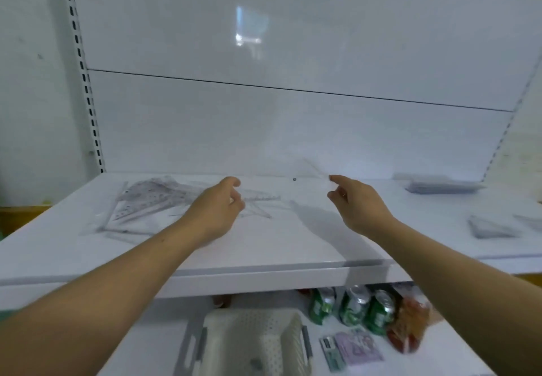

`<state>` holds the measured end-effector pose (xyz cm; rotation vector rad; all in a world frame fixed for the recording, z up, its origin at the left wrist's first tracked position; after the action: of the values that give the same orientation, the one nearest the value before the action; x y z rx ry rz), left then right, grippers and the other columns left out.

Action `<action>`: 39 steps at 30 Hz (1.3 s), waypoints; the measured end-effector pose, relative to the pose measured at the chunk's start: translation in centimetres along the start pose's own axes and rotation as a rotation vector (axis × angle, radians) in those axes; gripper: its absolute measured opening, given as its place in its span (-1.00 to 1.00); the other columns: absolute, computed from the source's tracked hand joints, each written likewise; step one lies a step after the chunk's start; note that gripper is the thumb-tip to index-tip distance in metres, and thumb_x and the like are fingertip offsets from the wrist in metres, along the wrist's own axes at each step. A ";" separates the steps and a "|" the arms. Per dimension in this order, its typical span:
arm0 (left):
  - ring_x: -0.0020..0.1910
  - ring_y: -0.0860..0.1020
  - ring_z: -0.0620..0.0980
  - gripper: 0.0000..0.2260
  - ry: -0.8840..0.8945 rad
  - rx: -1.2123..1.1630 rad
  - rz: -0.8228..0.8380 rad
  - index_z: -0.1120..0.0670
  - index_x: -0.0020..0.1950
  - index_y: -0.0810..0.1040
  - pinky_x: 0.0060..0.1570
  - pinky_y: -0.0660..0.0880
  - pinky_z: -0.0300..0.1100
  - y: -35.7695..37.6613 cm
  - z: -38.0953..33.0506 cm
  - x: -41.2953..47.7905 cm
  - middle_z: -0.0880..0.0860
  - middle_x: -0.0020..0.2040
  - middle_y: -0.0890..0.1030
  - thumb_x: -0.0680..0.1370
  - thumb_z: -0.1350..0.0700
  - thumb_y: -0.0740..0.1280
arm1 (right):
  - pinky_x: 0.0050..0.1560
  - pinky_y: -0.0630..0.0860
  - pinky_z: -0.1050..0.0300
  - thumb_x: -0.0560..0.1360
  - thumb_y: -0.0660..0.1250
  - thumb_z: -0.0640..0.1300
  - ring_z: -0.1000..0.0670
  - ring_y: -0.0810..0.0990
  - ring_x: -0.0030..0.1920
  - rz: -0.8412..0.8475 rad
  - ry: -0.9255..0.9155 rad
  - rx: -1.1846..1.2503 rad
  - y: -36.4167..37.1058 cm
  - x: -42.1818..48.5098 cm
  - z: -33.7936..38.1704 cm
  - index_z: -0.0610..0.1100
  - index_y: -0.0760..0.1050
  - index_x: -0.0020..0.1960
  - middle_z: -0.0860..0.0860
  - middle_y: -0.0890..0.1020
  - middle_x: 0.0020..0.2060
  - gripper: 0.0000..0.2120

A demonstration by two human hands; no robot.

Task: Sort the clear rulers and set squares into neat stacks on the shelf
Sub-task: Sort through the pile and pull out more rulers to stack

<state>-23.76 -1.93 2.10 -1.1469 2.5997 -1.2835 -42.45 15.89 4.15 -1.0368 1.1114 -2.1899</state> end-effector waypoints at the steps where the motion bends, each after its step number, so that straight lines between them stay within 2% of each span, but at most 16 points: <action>1: 0.03 0.48 -0.05 -0.63 0.021 0.003 0.018 0.02 0.39 0.32 0.00 0.36 -0.23 1.4 -1.4 0.0 -0.10 0.10 0.50 0.59 0.07 0.25 | -0.01 0.37 0.16 0.62 0.13 -0.05 0.02 0.46 -0.09 -0.012 0.026 -0.009 -1.2 -0.7 -1.8 -0.05 0.30 0.45 0.06 0.52 -0.11 -0.60; 7: 0.04 0.42 -0.11 -0.57 0.117 -0.019 0.150 0.00 0.45 0.30 0.06 0.30 -0.27 11.7 -12.2 0.1 -0.09 0.07 0.51 0.59 0.04 0.25 | 0.03 0.39 0.13 0.62 0.12 -0.07 0.02 0.45 -0.04 -0.091 0.174 -0.058 -9.6 -6.5 -14.0 -0.08 0.32 0.44 0.04 0.51 -0.06 -0.60; 11: 0.03 0.44 -0.07 -0.57 0.134 -0.048 0.194 0.03 0.46 0.28 0.02 0.31 -0.23 20.2 -20.2 -0.2 -0.08 0.02 0.49 0.59 0.04 0.24 | 0.22 0.39 0.09 0.62 0.13 -0.07 -0.06 0.48 0.19 -0.098 0.282 -0.051 -15.4 -11.3 -23.7 -0.08 0.32 0.44 -0.06 0.50 0.23 -0.61; 13: 0.07 0.46 -0.04 -0.56 0.147 -0.026 0.214 0.04 0.46 0.28 0.04 0.32 -0.22 24.2 -23.7 -0.4 -0.04 0.08 0.52 0.59 0.02 0.23 | 0.24 0.38 0.09 0.62 0.14 -0.07 -0.06 0.47 0.24 -0.100 0.308 -0.069 -17.8 -13.3 -28.0 -0.08 0.32 0.43 -0.06 0.48 0.29 -0.61; 17: 0.22 0.45 0.03 -0.54 0.135 0.033 0.238 0.06 0.46 0.28 0.11 0.32 -0.20 30.1 -28.4 -0.3 0.06 0.30 0.48 0.59 -0.01 0.23 | 0.22 0.40 0.09 0.62 0.14 -0.07 -0.05 0.46 0.24 -0.094 0.347 -0.095 -21.1 -15.4 -34.7 -0.10 0.32 0.43 -0.07 0.47 0.28 -0.61; 20: 0.28 0.44 0.05 -0.52 0.104 0.060 0.218 0.06 0.46 0.29 0.20 0.33 -0.15 32.2 -29.9 0.4 0.07 0.36 0.44 0.57 -0.04 0.24 | 0.23 0.38 0.09 0.62 0.14 -0.07 -0.05 0.45 0.26 -0.075 0.355 -0.083 -22.1 -15.2 -37.8 -0.11 0.32 0.43 -0.08 0.45 0.29 -0.61; 28: 0.29 0.44 0.04 -0.52 0.095 0.055 0.188 0.06 0.45 0.31 0.25 0.32 -0.13 34.9 -31.9 4.6 0.05 0.38 0.43 0.57 -0.06 0.24 | 0.28 0.33 0.08 0.61 0.14 -0.04 -0.09 0.41 0.30 -0.044 0.362 -0.111 -20.9 -9.3 -44.0 -0.08 0.34 0.42 -0.08 0.43 0.33 -0.61; 35: 0.29 0.43 0.02 -0.53 0.046 0.048 0.192 0.05 0.45 0.31 0.25 0.33 -0.13 37.1 -32.6 6.1 0.03 0.39 0.42 0.57 -0.07 0.24 | 0.36 0.23 0.08 0.61 0.12 -0.04 -0.07 0.34 0.35 0.117 0.348 -0.153 -19.3 -5.8 -48.3 -0.01 0.36 0.40 -0.04 0.37 0.38 -0.64; 39: 0.31 0.41 0.00 -0.53 -0.005 0.045 0.139 0.04 0.46 0.30 0.27 0.34 -0.11 36.9 -32.6 5.3 0.02 0.40 0.40 0.57 -0.05 0.24 | 0.41 0.13 0.12 0.62 0.08 -0.03 -0.03 0.26 0.42 0.261 0.244 -0.226 -18.8 -4.6 -49.1 -0.02 0.34 0.42 0.03 0.31 0.43 -0.62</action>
<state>-60.45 31.27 -0.52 -0.9421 2.5807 -1.3017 -80.01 52.58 -1.14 -0.6753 1.5396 -2.0513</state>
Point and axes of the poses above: each hand's wrist, its own x-axis towards the middle knuckle, its own y-axis out of the palm, z = x × y, the point moved 9 cm from there along x, towards the middle knuckle
